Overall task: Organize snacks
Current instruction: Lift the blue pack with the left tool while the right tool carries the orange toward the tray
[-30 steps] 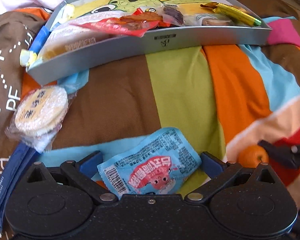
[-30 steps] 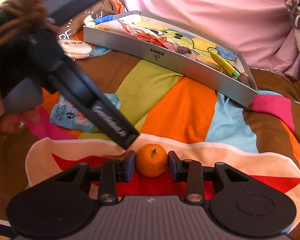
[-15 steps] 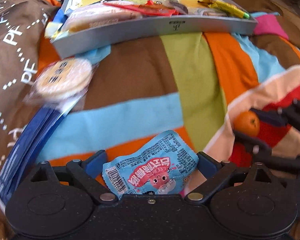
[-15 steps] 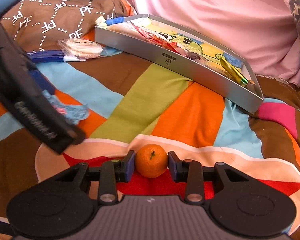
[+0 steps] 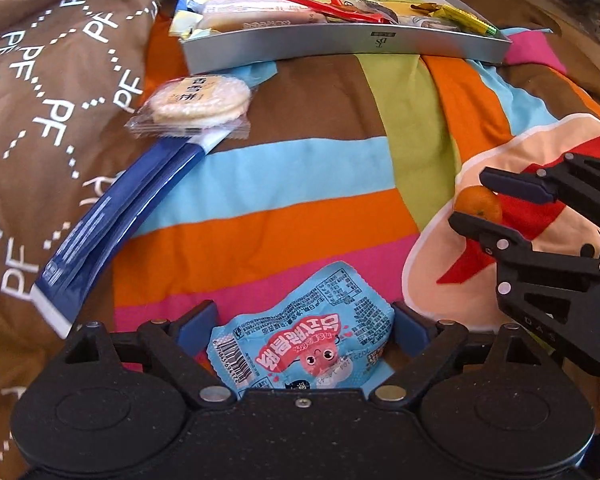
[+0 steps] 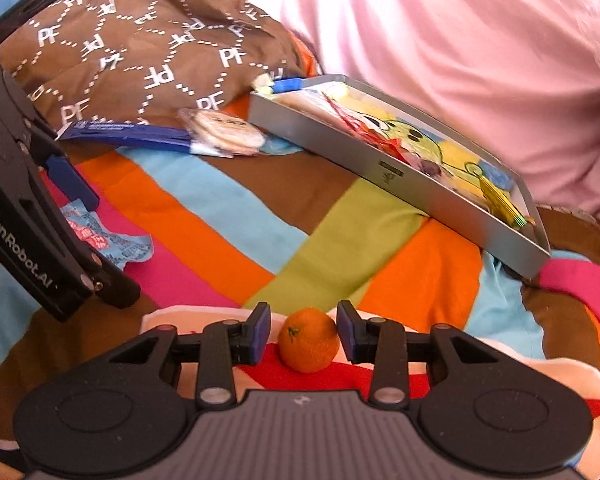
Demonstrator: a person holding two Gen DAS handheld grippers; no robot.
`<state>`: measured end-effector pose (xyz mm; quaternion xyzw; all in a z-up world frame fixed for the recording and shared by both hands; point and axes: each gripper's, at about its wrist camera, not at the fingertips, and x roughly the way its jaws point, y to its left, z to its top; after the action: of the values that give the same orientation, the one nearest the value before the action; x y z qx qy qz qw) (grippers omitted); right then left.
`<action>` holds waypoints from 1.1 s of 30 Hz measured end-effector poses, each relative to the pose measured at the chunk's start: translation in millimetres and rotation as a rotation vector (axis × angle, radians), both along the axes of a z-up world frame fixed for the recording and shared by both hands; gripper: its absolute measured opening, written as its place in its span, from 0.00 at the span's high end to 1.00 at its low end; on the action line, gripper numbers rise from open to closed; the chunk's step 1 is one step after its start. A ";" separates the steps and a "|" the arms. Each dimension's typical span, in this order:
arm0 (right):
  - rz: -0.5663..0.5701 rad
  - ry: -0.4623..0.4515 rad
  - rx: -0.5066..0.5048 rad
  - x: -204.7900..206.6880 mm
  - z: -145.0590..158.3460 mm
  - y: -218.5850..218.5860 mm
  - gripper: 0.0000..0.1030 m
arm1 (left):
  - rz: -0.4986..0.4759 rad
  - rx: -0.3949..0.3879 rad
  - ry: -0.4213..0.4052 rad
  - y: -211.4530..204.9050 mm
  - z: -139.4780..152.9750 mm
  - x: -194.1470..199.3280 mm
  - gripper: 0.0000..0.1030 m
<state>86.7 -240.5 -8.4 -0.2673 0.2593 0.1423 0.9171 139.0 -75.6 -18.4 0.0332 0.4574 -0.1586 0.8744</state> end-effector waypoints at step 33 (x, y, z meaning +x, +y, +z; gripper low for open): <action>-0.082 0.129 0.258 10.9 6.5 -19.1 0.63 | -0.004 0.018 -0.015 7.6 -3.6 -4.1 0.21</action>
<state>97.6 -259.6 -2.0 -0.1266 0.3077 0.1538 0.9304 134.9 -68.1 -21.9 0.0433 0.4522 -0.1558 0.8772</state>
